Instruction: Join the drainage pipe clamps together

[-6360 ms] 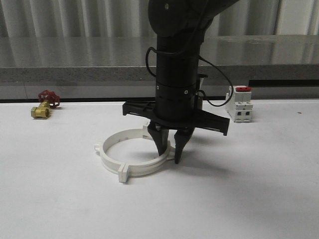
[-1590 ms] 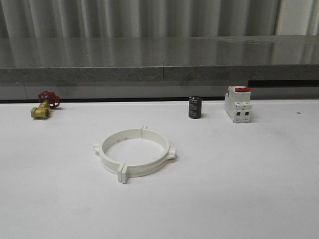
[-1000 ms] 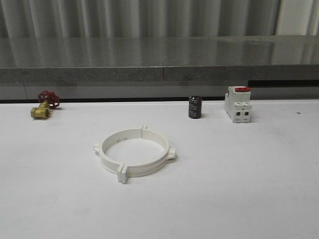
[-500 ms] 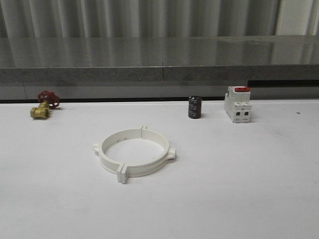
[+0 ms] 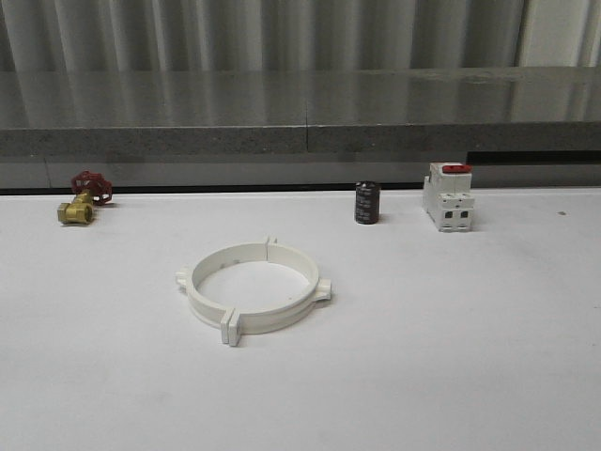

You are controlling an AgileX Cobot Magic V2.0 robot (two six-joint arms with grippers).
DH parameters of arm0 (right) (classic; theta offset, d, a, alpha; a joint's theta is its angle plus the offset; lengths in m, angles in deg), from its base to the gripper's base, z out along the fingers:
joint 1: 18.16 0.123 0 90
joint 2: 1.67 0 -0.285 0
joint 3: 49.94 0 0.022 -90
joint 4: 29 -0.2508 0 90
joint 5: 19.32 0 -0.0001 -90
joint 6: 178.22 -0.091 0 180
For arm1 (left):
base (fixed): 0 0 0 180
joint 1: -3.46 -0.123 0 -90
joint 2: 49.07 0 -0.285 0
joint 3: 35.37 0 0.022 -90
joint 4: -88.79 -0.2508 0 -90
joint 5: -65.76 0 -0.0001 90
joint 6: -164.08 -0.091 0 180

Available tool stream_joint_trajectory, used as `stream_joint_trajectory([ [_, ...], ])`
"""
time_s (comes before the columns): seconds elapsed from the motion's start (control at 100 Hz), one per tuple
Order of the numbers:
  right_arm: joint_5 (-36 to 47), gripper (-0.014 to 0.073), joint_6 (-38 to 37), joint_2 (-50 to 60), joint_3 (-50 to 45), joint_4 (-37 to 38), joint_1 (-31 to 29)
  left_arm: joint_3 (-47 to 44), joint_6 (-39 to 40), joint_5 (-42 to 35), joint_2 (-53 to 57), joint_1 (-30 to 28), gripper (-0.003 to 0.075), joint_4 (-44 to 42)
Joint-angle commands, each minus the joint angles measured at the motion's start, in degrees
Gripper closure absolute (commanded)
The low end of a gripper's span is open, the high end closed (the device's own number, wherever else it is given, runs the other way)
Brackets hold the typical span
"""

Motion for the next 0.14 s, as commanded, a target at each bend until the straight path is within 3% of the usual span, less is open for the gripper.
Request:
stream_joint_trajectory([
  [0.0,4.3,0.0659,0.5,1.0,0.9,0.0,-0.4,-2.6,0.1,-4.9,1.6,0.4,0.0741,0.5],
  [0.13,4.3,0.0659,0.5,1.0,0.9,0.0,-0.4,-2.6,0.1,-4.9,1.6,0.4,0.0741,0.5],
])
